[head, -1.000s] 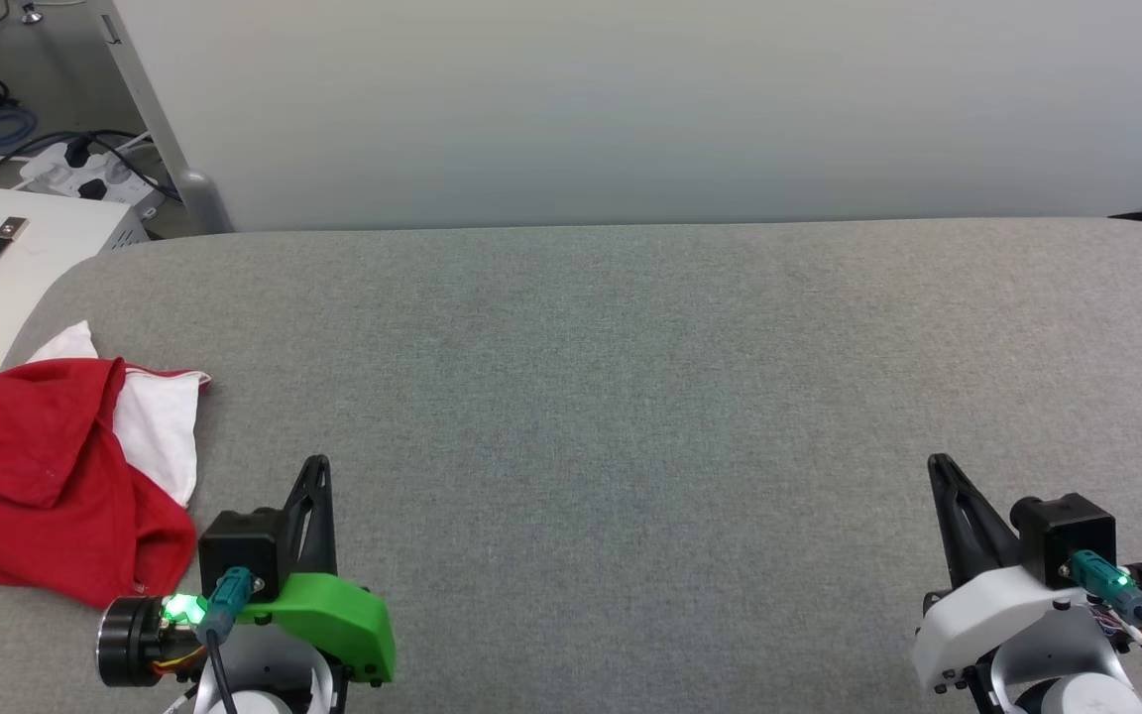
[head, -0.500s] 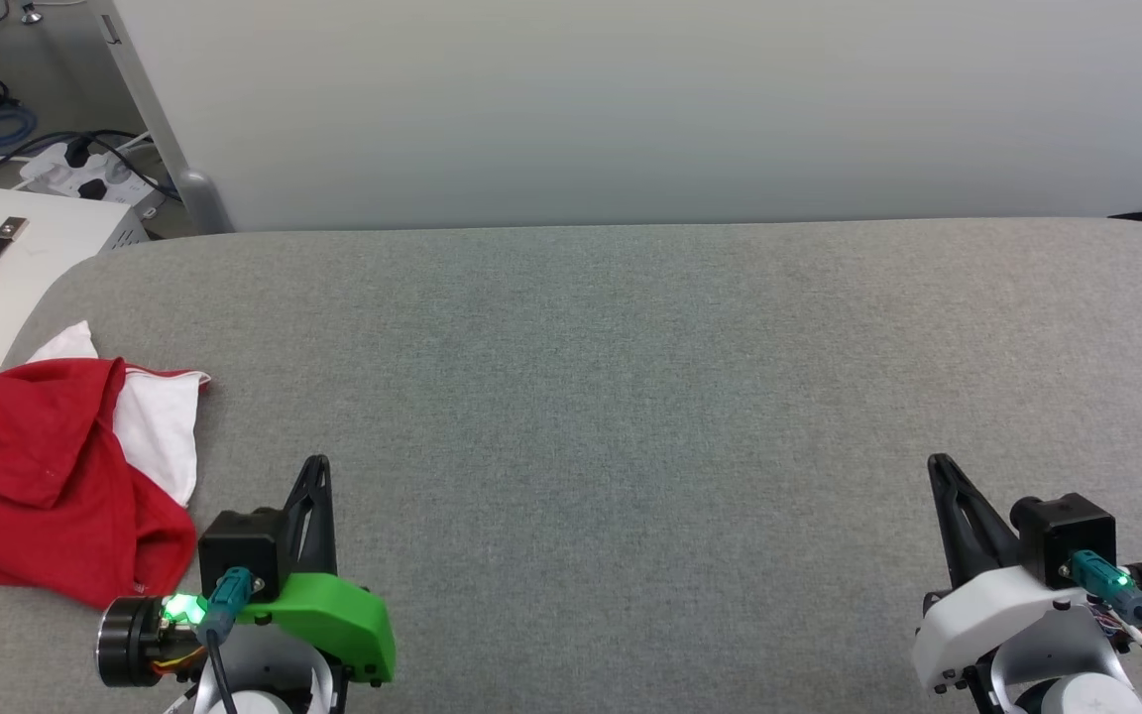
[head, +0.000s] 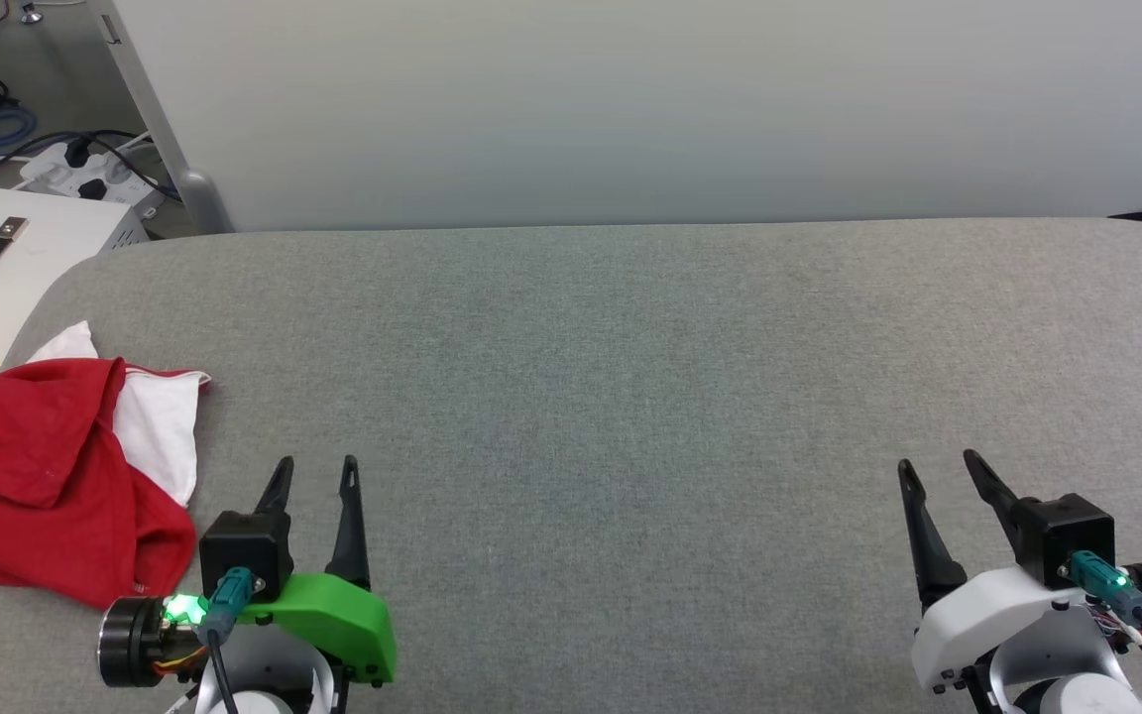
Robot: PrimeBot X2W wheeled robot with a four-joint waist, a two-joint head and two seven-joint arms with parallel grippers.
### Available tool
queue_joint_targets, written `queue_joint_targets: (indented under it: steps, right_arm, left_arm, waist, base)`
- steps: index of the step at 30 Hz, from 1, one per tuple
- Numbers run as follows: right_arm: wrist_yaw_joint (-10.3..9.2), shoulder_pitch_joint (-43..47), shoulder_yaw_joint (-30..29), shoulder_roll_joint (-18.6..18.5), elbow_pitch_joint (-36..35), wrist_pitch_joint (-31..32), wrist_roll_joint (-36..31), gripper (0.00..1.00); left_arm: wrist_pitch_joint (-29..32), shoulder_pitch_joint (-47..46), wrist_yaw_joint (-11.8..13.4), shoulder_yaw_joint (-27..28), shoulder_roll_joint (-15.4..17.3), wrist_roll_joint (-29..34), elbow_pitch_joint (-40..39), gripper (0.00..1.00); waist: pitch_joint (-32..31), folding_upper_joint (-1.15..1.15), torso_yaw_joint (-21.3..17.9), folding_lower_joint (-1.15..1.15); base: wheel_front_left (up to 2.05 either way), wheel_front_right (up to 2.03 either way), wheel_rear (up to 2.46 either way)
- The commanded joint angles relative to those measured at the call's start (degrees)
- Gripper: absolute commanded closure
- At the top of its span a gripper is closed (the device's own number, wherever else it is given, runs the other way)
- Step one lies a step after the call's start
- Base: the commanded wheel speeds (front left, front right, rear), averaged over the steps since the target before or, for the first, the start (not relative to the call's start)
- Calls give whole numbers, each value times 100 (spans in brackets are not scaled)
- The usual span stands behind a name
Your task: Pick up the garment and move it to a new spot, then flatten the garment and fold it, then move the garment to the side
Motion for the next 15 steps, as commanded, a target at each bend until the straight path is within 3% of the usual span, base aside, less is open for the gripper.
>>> queue_joint_targets:
  steps: [1,15]
  right_arm:
    - [1,-6,5,-2,6,-22,8,0]
    - [6,-73,3,-6,56,-188,236,0]
  left_arm:
    - [-23,-6,-3,-14,1,1,6,0]
    - [-188,-44,-24,-115,8,-30,27,0]
  waist:
    - [1,0,0,0]
    - [5,0,-9,0]
  base:
    - [0,0,0]
    - [0,0,0]
